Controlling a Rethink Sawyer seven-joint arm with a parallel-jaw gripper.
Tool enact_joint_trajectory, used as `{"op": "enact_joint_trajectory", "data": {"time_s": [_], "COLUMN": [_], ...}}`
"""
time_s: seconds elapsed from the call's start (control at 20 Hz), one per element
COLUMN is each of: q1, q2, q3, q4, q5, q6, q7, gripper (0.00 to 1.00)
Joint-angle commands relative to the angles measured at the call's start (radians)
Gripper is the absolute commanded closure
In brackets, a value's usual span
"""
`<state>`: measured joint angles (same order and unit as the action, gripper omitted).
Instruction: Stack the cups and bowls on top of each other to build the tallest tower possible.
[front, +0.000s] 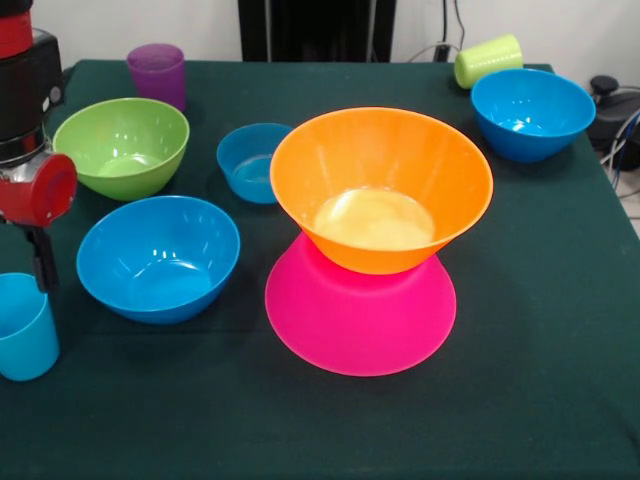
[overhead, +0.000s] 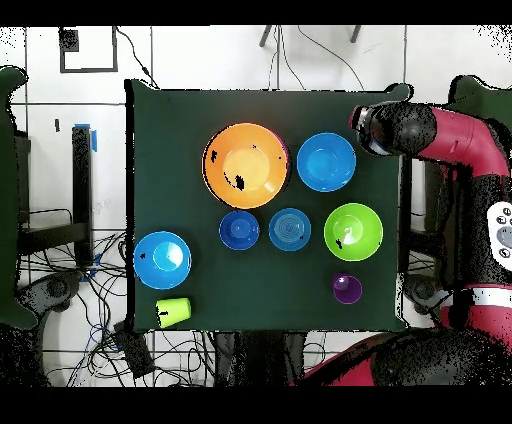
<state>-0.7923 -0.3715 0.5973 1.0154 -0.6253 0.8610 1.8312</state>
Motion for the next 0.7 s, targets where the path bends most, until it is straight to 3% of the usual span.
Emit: {"op": "enact_joint_trajectory", "data": {"time_s": [0.05,0.7], "q1": [0.01,0.018], "q2": [0.046,0.05], "q3": [0.028,0.035], "q4": [0.088,0.076], "q5": [-0.011,0.014], "q6": [0.015,0.051], "q7": [-0.276,-0.272], "gripper": [0.0,0.0]}}
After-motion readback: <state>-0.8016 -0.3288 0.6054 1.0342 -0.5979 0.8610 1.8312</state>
